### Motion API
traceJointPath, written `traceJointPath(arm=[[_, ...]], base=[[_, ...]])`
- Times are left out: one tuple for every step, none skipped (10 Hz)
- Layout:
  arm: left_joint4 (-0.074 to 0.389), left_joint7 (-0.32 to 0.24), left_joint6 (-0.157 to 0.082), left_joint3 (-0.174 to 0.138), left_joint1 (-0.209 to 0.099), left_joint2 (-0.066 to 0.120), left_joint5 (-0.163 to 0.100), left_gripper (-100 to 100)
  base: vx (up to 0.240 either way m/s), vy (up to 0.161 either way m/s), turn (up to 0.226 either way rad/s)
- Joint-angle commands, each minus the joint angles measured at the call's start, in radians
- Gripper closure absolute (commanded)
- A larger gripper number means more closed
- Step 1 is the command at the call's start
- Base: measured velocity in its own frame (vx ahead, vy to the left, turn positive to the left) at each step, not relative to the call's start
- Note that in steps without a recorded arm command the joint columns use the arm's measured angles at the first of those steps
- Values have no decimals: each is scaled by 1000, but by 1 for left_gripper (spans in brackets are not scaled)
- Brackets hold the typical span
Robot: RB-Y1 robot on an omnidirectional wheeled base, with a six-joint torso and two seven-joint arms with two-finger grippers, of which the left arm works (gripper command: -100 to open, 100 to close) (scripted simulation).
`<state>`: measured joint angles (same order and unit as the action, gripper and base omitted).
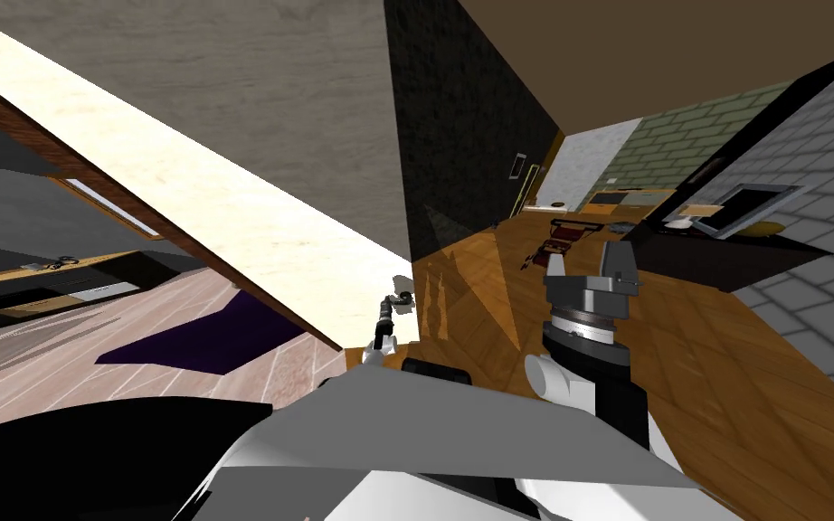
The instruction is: Push the door open
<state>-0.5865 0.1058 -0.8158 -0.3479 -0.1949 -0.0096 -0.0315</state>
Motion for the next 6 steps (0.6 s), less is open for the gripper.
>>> traceJointPath(arm=[[-28,3,13,20,7,-33,10,100],[-29,4,13,19,8,-37,10,100],[-39,4,17,4,20,-17,4,100],[-42,8,19,-9,23,7,-3,100],[-43,11,19,-15,23,17,-7,100],[-44,14,19,-23,23,26,-11,100]], base=[[53,-65,-59],[61,-60,22],[26,-11,68],[92,27,33],[174,36,24],[231,8,-9]])
